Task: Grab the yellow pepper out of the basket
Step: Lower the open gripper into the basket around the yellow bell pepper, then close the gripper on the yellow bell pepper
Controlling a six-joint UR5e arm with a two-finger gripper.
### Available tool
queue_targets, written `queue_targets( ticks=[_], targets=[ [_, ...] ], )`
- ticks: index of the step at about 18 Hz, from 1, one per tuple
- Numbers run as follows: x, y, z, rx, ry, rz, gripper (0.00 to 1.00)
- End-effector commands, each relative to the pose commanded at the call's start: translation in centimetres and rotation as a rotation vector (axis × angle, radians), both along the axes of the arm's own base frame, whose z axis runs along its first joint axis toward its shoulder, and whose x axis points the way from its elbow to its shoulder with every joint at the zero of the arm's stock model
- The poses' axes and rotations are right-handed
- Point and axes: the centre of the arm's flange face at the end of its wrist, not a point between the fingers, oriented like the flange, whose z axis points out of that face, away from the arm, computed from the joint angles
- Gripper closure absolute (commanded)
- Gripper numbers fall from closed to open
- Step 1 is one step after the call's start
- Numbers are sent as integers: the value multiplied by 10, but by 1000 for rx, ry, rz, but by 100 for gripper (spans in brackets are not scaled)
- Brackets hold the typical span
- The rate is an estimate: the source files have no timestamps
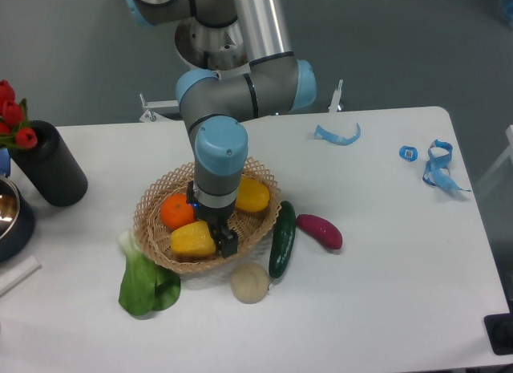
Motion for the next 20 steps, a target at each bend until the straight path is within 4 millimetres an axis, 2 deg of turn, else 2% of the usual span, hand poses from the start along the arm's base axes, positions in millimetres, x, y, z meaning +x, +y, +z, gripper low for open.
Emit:
queue_targets(
  ticks=[10,12,17,20],
  targets=[
    [3,7,-13,-2,-1,14,1],
    [2,8,-15,-5,-4,21,10],
    [3,8,-6,7,4,21,46],
    [2,9,4,21,13,25,50]
  ],
)
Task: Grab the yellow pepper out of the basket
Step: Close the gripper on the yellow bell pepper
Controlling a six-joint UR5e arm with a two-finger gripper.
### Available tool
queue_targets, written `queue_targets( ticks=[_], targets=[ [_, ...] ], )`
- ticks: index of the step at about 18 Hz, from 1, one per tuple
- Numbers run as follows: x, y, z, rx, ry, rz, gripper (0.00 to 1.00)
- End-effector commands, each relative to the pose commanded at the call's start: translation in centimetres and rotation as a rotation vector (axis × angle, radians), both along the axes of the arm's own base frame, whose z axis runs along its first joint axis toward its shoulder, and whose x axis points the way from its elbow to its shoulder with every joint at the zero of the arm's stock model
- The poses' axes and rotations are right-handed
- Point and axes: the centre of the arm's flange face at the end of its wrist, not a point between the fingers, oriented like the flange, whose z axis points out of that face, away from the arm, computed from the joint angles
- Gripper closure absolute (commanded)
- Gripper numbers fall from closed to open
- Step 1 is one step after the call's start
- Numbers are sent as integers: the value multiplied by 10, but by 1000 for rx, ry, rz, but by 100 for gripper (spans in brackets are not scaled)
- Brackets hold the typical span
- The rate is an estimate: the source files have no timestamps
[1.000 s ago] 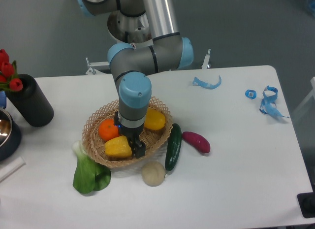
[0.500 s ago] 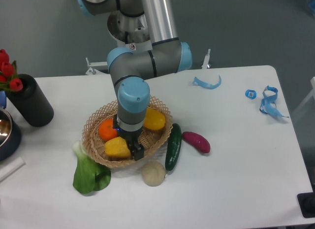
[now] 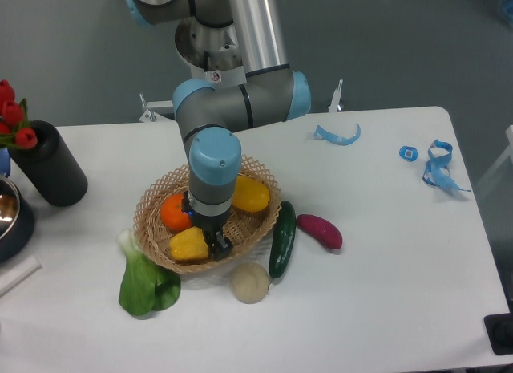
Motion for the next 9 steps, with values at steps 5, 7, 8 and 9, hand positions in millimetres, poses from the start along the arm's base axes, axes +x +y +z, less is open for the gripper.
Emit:
queue_targets(
  ticks=[5,7,8,9],
  targets=[
    [2,-8,20,15,5,28,49],
    [1,-10,28,15,2,54,49],
    [-1,-12,33,15,5,59,48],
    [-3,-14,38,16,6,63,46]
  ],
)
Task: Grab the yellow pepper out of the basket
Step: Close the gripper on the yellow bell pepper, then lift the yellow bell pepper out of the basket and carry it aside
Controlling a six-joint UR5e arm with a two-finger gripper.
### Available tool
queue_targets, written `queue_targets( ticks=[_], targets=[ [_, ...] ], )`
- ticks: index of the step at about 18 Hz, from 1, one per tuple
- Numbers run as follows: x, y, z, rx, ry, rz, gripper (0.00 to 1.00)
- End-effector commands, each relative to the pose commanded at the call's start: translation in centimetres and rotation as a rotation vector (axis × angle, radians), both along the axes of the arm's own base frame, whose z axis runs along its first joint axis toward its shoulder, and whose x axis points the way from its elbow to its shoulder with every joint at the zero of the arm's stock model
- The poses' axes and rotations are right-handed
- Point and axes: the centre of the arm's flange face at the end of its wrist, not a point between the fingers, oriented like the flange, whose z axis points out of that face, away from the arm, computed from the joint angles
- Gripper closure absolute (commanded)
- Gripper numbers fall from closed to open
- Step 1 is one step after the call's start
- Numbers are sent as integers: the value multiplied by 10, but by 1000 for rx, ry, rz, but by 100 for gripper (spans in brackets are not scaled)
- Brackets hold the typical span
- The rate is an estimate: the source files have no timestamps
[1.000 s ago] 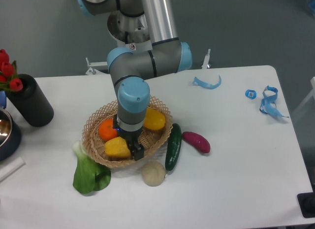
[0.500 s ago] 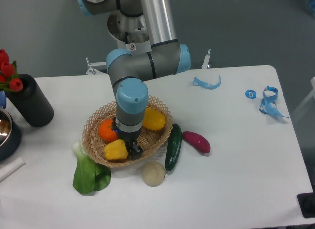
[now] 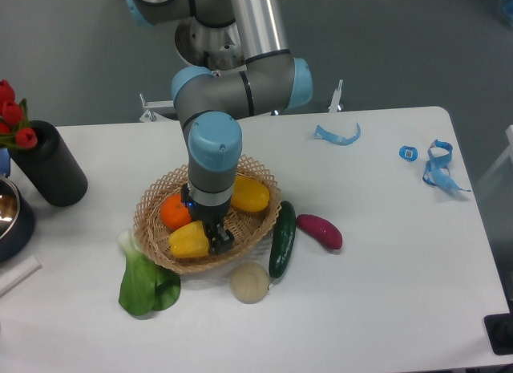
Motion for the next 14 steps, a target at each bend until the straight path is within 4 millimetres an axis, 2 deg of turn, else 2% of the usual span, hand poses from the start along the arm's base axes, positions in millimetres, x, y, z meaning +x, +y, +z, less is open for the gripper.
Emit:
queue_targets(
  ticks=[3,5,8,11,14],
  targets=[
    [-14,-14,23,26,24,35,46],
    [-33,-27,32,36,35,77,46],
    [-75,-56,35,39,43,155,46],
    [-118,-84,51,55,70,239,46],
    [-150,-109,57,64,84,307,46]
  ],
)
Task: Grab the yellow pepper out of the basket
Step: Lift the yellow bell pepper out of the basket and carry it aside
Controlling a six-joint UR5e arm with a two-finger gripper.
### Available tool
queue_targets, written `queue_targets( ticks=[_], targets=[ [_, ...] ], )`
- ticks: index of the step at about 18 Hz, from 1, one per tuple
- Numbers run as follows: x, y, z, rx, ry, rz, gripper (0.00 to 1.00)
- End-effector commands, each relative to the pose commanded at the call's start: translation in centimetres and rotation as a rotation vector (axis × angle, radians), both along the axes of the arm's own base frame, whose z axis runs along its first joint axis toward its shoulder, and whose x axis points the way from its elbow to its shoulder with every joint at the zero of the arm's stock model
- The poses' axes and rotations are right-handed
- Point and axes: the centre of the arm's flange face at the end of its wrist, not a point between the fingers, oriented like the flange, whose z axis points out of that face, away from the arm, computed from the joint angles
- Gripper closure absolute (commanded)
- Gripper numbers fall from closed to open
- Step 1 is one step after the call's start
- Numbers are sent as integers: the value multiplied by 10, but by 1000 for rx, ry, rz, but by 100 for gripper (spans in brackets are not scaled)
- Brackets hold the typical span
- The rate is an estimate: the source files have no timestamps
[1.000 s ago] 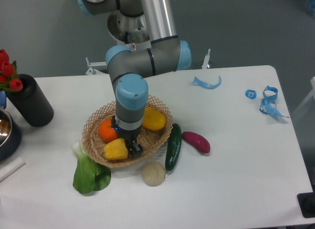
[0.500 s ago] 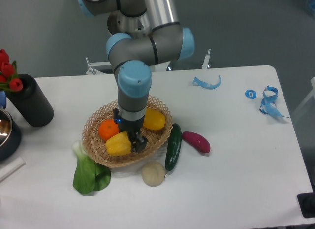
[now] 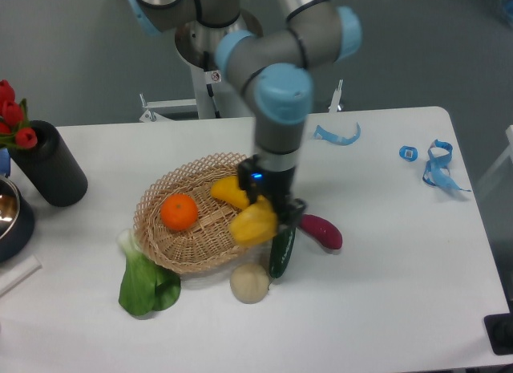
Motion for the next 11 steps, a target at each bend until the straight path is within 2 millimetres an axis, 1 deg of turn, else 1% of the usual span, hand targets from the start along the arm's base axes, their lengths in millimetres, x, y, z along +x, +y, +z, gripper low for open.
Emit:
queue_targets(
  ticks=[3,4,6,9,11],
  targets=[
    [-27,-26,-7,-7,-10,63,45],
    [-33,-32,-14,-14,-20,77,45],
    [-50,-50,-20,-19,-31,117,45],
    [-66,-68,-24,-26,-25,99,44],
    [-72,-76,-25,-31,-18,82,44]
  ],
)
